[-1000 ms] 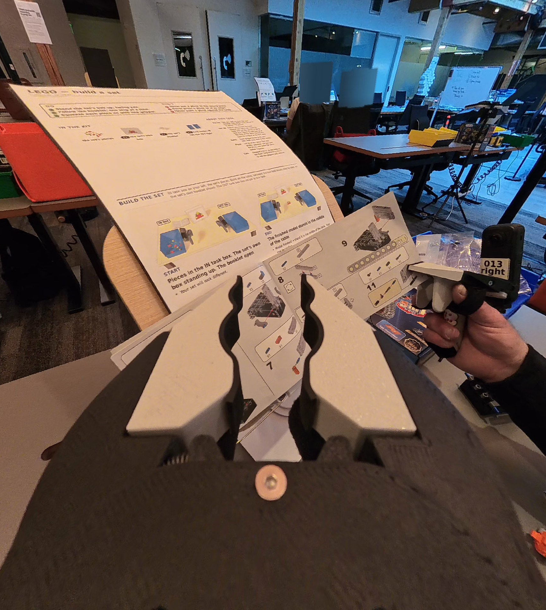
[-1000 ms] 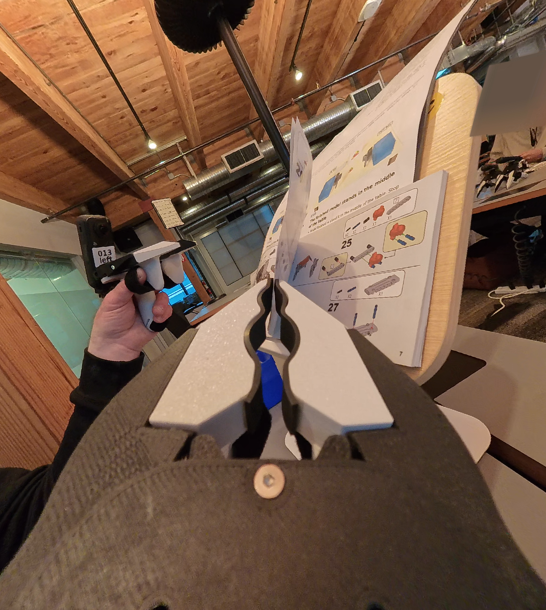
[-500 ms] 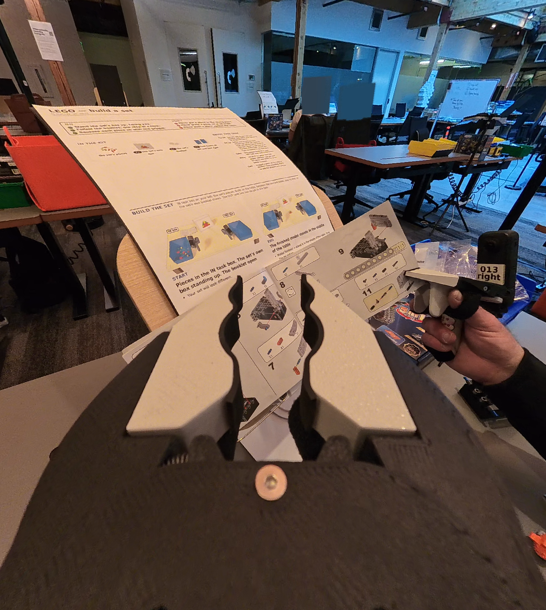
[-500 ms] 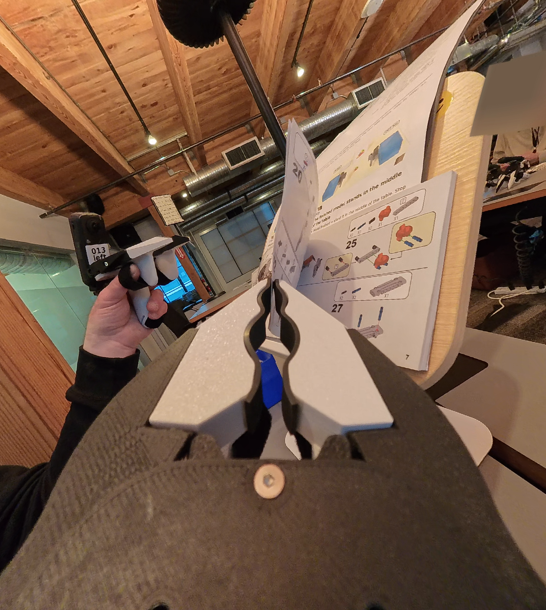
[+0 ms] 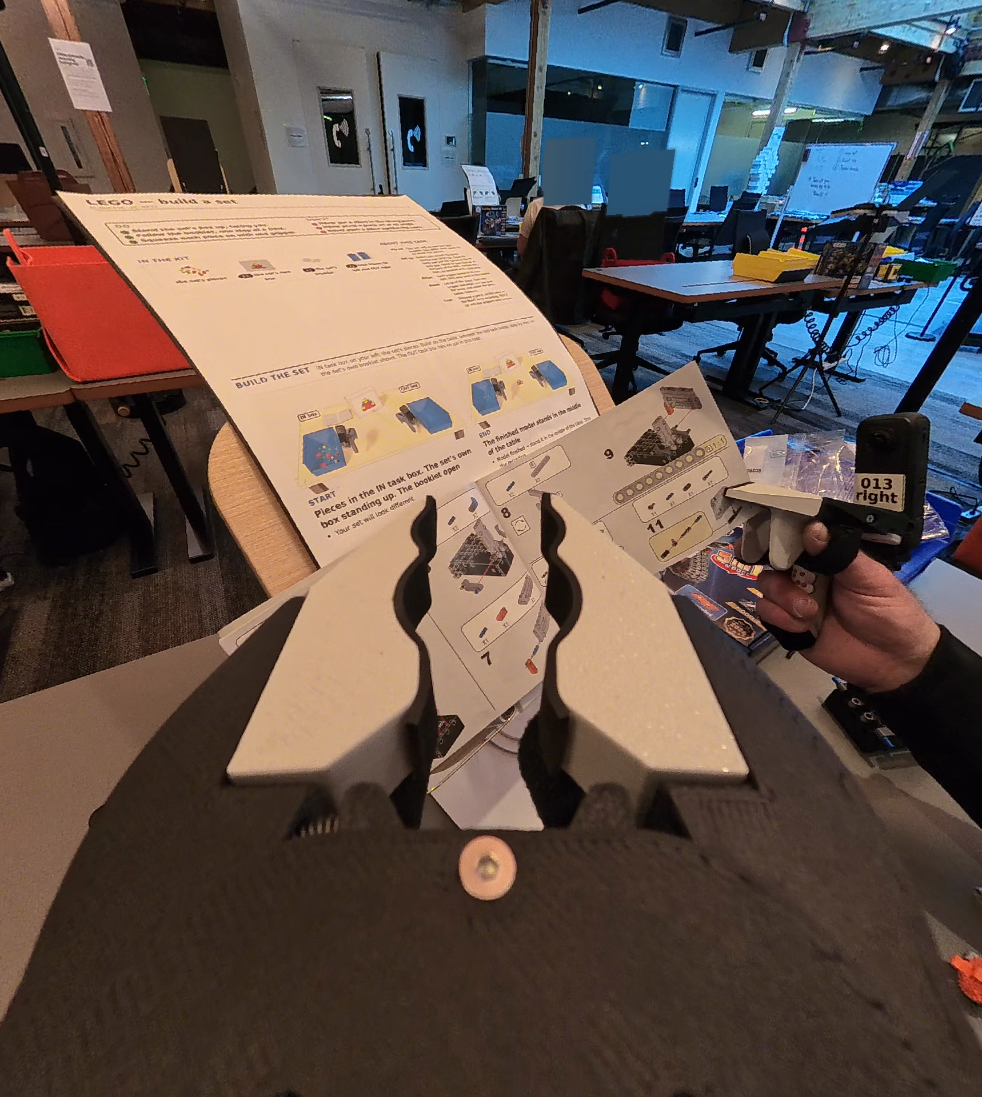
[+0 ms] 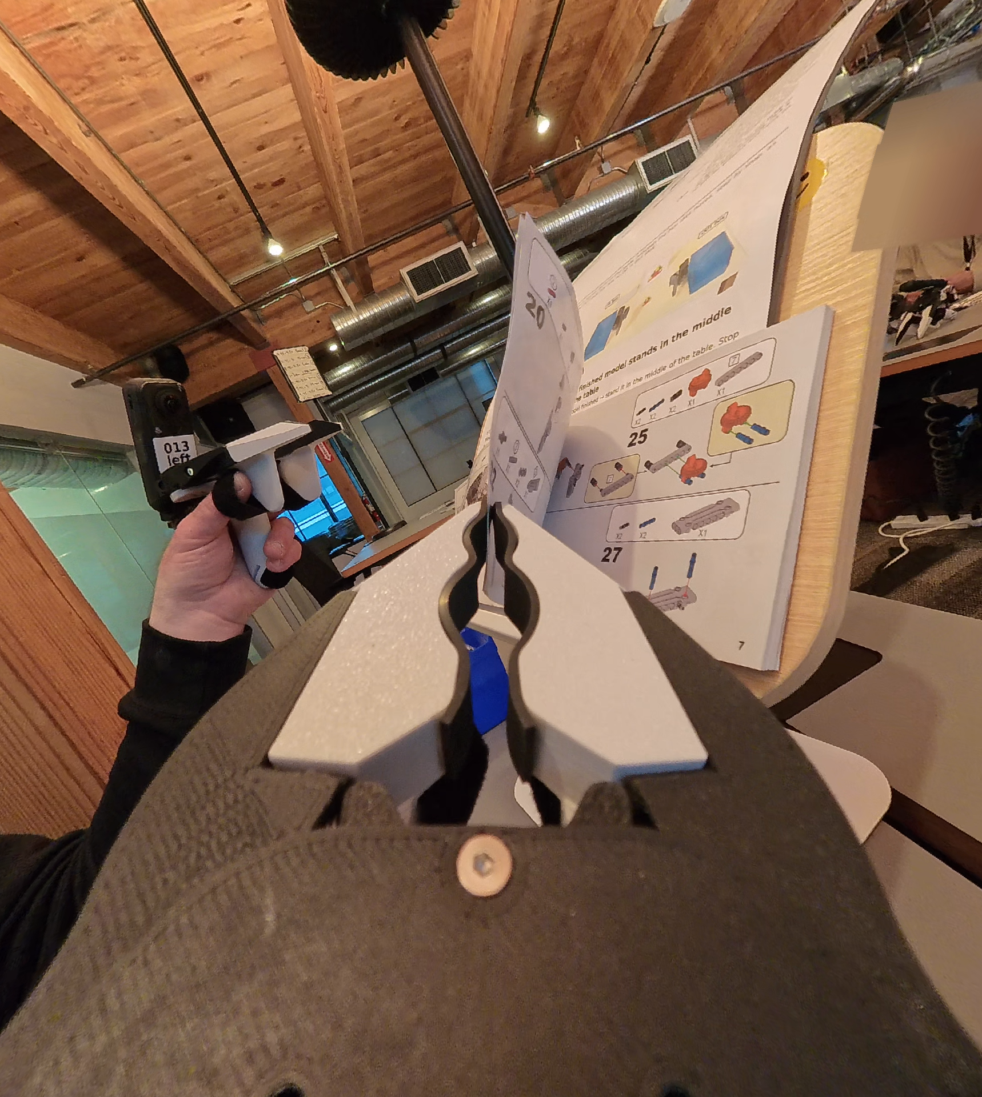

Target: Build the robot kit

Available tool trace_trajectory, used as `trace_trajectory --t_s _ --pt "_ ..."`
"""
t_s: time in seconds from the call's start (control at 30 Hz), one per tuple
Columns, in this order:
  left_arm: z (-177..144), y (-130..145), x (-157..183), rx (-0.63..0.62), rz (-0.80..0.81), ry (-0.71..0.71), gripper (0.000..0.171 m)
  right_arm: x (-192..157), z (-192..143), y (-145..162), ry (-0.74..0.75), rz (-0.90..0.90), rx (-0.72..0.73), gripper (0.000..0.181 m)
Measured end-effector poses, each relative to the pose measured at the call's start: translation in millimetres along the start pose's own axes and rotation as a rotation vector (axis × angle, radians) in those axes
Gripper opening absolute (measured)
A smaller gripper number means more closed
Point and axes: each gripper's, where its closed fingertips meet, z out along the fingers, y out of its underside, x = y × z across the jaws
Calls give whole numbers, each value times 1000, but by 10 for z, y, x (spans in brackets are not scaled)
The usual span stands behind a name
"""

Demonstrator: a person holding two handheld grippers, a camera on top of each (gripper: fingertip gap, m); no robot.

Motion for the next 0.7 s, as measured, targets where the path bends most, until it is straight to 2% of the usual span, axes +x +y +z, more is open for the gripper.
trace_trajectory --t_s 0.7 --pt "9 6 11 -5 2 4 32 -2 -3 -6 0 -1 1 0"
